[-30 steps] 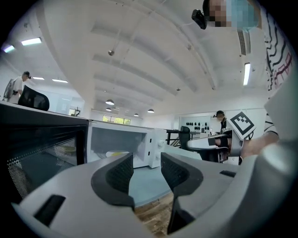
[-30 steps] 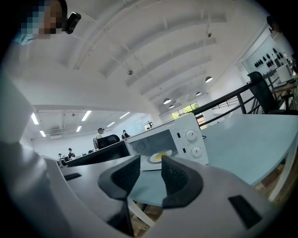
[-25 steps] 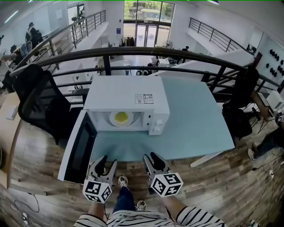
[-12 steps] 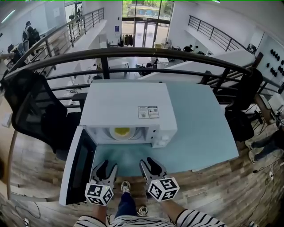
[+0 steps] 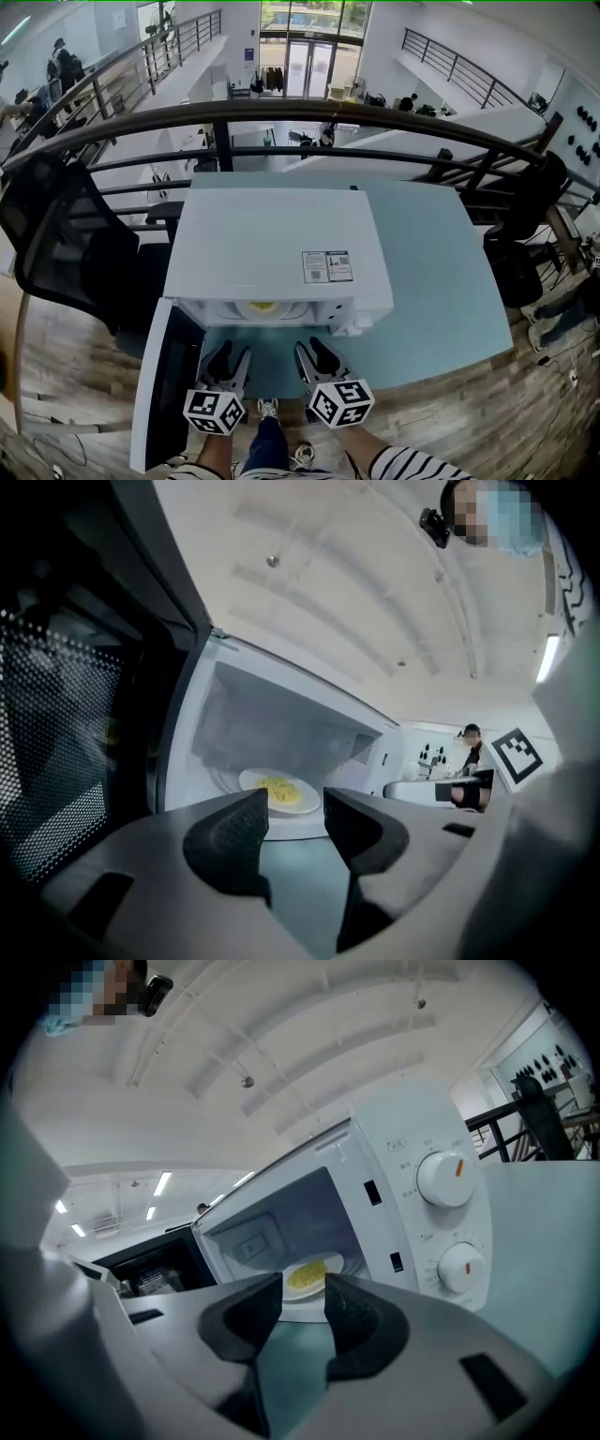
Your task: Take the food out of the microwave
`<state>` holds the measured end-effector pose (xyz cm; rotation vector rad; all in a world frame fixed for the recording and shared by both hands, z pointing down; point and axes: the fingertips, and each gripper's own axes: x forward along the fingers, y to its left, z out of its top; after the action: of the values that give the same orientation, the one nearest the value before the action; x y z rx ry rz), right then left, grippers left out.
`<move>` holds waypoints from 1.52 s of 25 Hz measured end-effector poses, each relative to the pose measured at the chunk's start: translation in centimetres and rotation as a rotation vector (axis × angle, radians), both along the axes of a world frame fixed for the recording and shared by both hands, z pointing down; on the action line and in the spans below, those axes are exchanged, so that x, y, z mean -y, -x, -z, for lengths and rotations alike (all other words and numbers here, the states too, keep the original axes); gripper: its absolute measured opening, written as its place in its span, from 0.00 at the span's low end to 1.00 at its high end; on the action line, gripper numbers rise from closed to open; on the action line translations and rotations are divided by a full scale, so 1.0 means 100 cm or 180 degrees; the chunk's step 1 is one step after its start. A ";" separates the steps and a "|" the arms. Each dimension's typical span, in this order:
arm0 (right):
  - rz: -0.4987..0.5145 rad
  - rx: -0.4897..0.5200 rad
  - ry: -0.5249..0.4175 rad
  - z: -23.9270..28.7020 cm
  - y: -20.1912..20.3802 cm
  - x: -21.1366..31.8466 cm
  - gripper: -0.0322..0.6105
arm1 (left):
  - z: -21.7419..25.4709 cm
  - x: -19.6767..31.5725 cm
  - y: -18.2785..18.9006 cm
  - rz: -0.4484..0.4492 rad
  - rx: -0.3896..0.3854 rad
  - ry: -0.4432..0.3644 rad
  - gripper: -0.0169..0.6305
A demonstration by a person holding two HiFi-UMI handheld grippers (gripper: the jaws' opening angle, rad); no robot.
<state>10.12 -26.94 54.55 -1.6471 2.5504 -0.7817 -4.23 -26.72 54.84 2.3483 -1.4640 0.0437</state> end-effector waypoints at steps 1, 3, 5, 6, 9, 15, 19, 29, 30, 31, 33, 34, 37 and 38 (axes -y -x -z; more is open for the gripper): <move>-0.0008 0.0003 0.0017 -0.003 0.001 0.005 0.28 | 0.000 0.007 0.002 0.0030 -0.0016 -0.0005 0.28; -0.0041 0.0006 0.0046 -0.010 0.003 0.016 0.28 | -0.002 0.020 0.005 0.0094 -0.0046 -0.0009 0.28; -0.0095 -0.0001 0.0061 -0.016 0.003 0.027 0.28 | -0.004 0.032 0.009 0.0143 -0.0086 -0.0011 0.28; -0.0123 -0.0008 0.0067 -0.019 0.003 0.032 0.28 | -0.005 0.037 0.010 0.0155 -0.0099 -0.0010 0.28; -0.0184 -0.0018 0.0096 -0.027 0.004 0.046 0.28 | -0.012 0.051 0.010 0.0156 -0.0105 0.0004 0.28; -0.0300 0.0020 0.0171 -0.040 0.010 0.067 0.28 | -0.024 0.076 0.011 0.0127 -0.0090 0.0071 0.28; -0.0352 0.0031 0.0209 -0.047 0.014 0.078 0.28 | -0.031 0.089 0.012 0.0093 -0.0070 0.0131 0.28; -0.0360 -0.0028 0.0205 -0.058 0.024 0.096 0.28 | -0.049 0.108 0.009 -0.0030 0.0036 0.0350 0.28; -0.0349 -0.0033 0.0199 -0.058 0.025 0.097 0.28 | -0.050 0.109 0.007 -0.0059 0.0044 0.0363 0.28; -0.0343 -0.0032 0.0205 -0.059 0.026 0.098 0.28 | -0.051 0.109 0.006 -0.0079 0.0041 0.0381 0.28; -0.0335 -0.0017 0.0237 -0.061 0.027 0.100 0.28 | -0.053 0.108 0.004 -0.0094 0.0009 0.0424 0.28; -0.0323 -0.0010 0.0247 -0.062 0.029 0.100 0.28 | -0.053 0.108 0.004 -0.0099 -0.0010 0.0436 0.28; -0.0281 0.0011 0.0250 -0.062 0.032 0.103 0.28 | -0.052 0.109 0.001 -0.0146 -0.0018 0.0446 0.28; -0.0278 0.0022 0.0251 -0.062 0.031 0.103 0.28 | -0.053 0.109 0.000 -0.0164 -0.0014 0.0450 0.28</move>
<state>6.98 -37.24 60.74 -1.7611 2.4542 -0.8900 -4.22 -37.60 60.10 2.2702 -1.3519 0.1504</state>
